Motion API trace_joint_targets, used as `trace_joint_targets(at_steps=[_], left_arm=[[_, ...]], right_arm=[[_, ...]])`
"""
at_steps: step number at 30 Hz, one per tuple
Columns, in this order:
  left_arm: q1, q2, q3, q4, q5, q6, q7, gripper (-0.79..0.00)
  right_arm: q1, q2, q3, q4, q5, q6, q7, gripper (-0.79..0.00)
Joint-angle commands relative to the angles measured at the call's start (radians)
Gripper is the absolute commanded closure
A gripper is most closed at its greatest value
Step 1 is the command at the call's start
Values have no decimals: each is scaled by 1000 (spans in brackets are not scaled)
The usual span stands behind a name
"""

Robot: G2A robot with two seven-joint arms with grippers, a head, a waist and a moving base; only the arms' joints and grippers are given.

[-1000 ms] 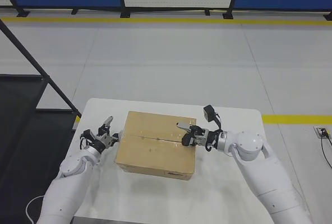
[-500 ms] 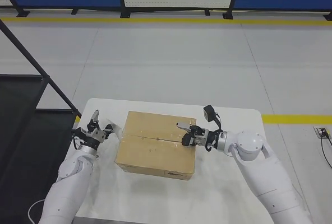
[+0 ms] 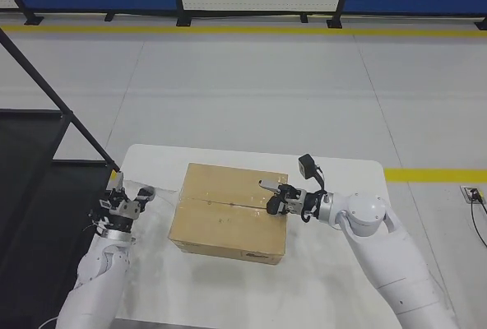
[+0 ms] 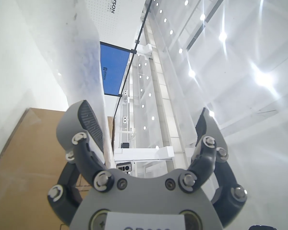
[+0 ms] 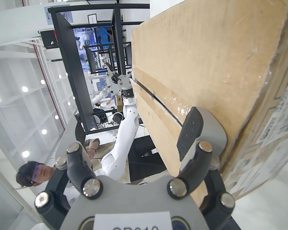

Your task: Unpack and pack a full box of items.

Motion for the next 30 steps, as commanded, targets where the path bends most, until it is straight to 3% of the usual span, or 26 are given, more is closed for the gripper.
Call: trace_joint_targets(at_steps=[1,8,16,24,30], left_arm=[[16,4,-9,-13,18,26,12,-785],[33,8,-22,-19,24,114,31,-785],[-29,9,-11,41,58,212,29,-785],[24,24,-28,21,96,160,-155,-785],[-4,31,-8,37,167,227,-191,-785]], right_arm=[[0,0,0,0,0,0,0,-785],[0,0,0,0,0,0,0,-785],[0,0,0,0,0,0,0,-785],[0,0,0,0,0,0,0,-785],[0,0,0,0,0,0,0,-785]])
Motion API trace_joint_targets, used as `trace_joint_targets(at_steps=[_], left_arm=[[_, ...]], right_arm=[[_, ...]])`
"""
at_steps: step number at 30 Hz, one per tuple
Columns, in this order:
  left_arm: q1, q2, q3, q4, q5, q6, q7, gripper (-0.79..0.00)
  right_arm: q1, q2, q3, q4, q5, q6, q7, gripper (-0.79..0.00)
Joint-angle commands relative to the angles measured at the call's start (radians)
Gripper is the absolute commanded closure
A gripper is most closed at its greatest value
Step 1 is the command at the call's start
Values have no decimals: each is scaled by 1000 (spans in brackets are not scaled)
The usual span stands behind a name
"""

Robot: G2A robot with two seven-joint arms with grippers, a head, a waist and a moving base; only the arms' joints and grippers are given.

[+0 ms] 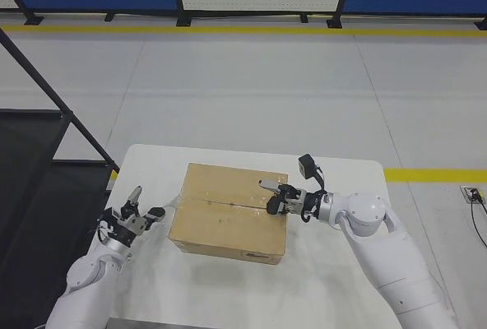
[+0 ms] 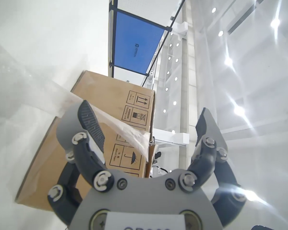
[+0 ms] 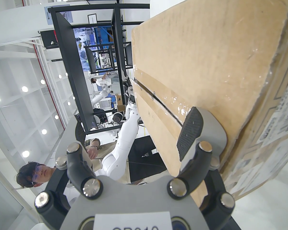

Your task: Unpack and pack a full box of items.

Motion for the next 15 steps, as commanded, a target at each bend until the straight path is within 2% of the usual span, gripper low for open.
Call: trace_joint_targets(at_steps=[1,6,10,15], left_arm=[[-19,-1,16,9,20,20,-14,-785],[-25,-4,16,16,-8,1,-24,-785],[-31,5,25,27,54,30,-83,-785],[-59,2,50,48,81,57,-61,-785]], right_arm=[[0,0,0,0,0,0,0,-785],[0,0,0,0,0,0,0,-785],[0,0,0,0,0,0,0,-785],[0,0,0,0,0,0,0,-785]])
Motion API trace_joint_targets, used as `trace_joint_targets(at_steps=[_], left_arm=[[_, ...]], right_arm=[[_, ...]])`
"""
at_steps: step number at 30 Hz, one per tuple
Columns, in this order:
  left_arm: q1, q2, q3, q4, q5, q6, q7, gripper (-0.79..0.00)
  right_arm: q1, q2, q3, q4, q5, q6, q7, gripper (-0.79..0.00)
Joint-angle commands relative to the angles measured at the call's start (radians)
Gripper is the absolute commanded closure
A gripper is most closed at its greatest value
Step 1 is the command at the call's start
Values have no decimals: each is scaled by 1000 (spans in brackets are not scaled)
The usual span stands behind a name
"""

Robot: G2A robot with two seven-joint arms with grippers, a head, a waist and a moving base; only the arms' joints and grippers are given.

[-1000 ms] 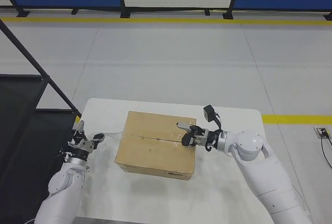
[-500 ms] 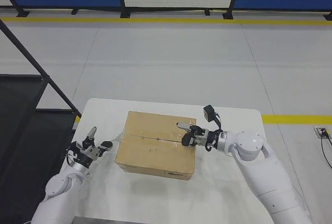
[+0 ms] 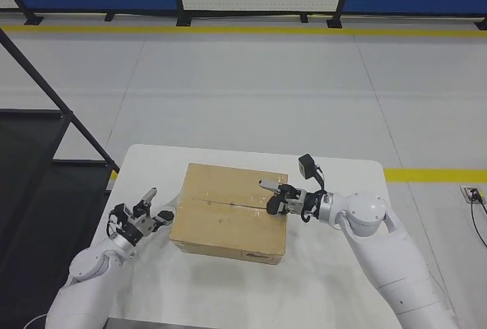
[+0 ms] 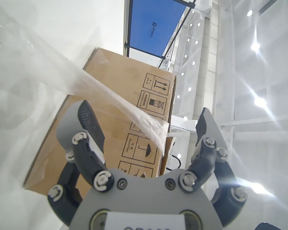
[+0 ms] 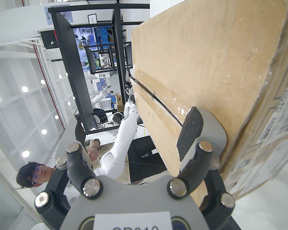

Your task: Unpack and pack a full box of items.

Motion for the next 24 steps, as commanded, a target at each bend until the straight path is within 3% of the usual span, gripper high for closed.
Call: trace_joint_targets(at_steps=[1,15,24], left_arm=[[-16,-4,14,9,7,10,26,-785],[-145,-60,105,118,-57,78,245,-785],[-166,-70,61,134,-166,-31,253,-785]], right_arm=[[0,0,0,0,0,0,0,-785],[0,0,0,0,0,0,0,-785],[0,0,0,0,0,0,0,-785]])
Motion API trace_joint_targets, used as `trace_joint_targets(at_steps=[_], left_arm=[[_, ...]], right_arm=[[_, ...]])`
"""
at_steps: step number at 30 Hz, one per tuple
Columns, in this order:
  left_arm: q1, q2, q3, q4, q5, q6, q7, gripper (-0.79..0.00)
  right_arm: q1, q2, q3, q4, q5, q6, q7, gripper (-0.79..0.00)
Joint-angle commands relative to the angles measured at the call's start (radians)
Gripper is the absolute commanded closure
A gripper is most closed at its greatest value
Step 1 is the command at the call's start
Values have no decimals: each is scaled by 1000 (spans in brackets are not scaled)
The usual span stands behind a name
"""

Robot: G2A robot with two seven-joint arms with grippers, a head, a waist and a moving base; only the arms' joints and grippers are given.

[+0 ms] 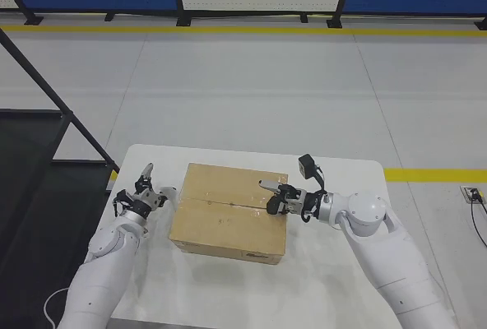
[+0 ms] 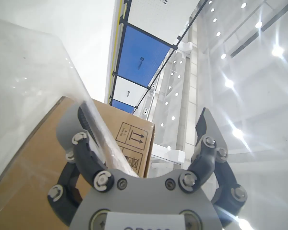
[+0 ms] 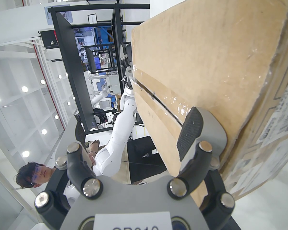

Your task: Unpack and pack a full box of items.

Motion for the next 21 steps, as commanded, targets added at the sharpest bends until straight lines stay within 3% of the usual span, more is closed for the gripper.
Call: trace_joint_targets(at_steps=[1,9,21], left_arm=[[7,1,-20,-11,-33,-36,-8,-785],[89,10,-77,-129,-74,-156,-49,-785],[225,21,-127,-400,-36,-222,-3,-785]], right_arm=[[0,0,0,0,0,0,0,-785],[0,0,0,0,0,0,0,-785],[-42,9,13,-49,0,-4,-23,-785]])
